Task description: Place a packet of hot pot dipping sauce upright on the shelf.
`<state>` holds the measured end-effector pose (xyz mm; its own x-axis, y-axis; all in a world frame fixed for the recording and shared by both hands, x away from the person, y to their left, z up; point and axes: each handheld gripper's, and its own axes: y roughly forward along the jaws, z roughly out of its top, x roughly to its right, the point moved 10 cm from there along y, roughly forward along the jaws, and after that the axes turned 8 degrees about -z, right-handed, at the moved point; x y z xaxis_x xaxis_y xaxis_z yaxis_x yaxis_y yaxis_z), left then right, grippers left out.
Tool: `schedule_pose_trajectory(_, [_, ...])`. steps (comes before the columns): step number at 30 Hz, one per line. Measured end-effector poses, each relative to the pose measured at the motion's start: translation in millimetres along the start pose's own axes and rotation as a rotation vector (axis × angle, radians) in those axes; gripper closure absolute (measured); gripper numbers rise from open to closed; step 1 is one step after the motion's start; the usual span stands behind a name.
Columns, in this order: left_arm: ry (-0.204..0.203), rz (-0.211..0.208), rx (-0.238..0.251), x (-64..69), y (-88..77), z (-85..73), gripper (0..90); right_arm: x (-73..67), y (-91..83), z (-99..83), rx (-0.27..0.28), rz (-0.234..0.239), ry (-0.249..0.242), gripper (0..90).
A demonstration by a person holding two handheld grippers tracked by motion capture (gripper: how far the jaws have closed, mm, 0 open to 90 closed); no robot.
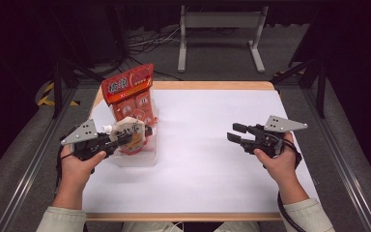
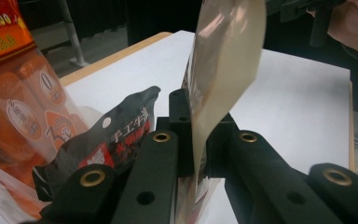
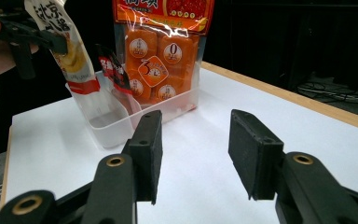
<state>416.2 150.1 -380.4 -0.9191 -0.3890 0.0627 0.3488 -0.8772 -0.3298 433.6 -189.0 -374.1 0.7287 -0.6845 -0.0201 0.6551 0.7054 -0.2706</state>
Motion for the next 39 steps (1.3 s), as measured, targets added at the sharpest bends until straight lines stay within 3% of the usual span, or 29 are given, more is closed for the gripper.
schedule_pose_trajectory(8, [-0.029,0.005,0.038,-10.9,0.6,-4.4,84.5,3.3,0.6,-2.2,-0.004,-0.006,0.008,54.1])
schedule_pose_trajectory(12, [-0.019,0.018,0.025,-15.2,2.6,-6.9,84.6,4.0,1.3,-3.1,-0.004,-0.007,0.01,53.7])
schedule_pose_trajectory(25, [-0.078,-0.002,-0.016,-17.4,14.5,-31.2,84.7,6.8,-0.3,-2.7,0.003,-0.01,0.017,52.6])
schedule_pose_trajectory(39, [-0.103,-0.001,-0.059,-21.4,19.5,-45.4,84.7,6.6,1.3,-3.2,0.003,-0.008,0.024,51.5])
